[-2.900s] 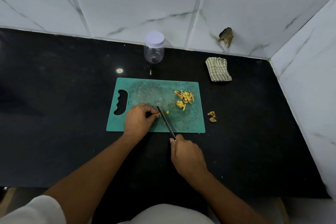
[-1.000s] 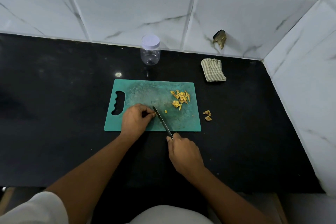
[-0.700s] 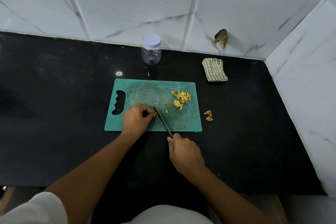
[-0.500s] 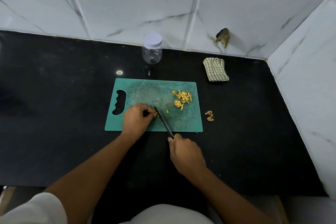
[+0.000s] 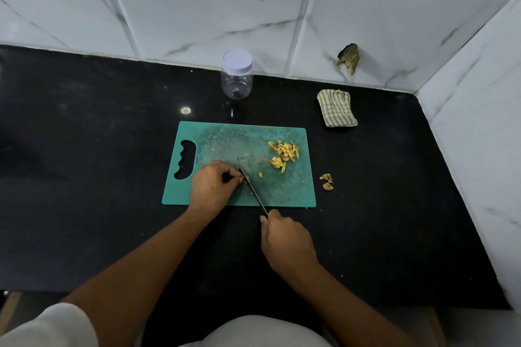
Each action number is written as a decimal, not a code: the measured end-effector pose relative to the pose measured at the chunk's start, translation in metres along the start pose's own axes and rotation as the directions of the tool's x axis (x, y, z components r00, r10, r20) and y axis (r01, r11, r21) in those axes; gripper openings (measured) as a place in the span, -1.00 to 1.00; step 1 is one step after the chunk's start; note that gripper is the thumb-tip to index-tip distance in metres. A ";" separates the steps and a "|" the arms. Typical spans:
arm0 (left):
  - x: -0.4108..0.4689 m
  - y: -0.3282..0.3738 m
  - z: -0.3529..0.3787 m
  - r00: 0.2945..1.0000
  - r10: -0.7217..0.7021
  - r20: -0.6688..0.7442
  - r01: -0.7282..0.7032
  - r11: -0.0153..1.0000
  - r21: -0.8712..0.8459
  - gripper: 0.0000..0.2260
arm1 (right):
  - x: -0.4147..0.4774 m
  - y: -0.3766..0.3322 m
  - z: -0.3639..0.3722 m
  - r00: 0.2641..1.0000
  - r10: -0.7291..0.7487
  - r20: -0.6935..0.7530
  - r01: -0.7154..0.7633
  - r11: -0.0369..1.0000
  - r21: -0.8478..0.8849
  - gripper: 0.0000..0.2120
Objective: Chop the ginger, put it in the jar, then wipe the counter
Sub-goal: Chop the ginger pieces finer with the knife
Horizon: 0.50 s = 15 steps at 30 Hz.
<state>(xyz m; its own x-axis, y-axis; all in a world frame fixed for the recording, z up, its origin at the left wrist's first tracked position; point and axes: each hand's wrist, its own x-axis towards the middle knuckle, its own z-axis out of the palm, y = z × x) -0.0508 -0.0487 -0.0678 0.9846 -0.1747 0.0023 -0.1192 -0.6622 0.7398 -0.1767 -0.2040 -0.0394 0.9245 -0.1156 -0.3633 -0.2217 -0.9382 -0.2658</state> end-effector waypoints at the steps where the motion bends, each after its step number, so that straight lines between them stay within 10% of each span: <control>1: 0.000 0.000 0.000 1.000 0.001 -0.001 -0.001 1.000 0.002 -0.92 | 0.001 0.000 0.000 1.000 0.000 0.004 0.000 1.000 0.000 -0.65; 15: 0.002 -0.001 -0.002 0.999 0.025 0.037 -0.025 1.000 0.013 -0.87 | -0.002 0.007 0.002 0.998 -0.030 -0.052 0.032 0.999 0.039 -0.64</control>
<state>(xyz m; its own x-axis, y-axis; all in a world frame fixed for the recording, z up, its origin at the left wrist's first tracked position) -0.0487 -0.0469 -0.0668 0.9760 -0.2178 -0.0044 -0.1456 -0.6673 0.7305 -0.1805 -0.2097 -0.0420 0.9455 -0.1045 -0.3084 -0.2042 -0.9281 -0.3114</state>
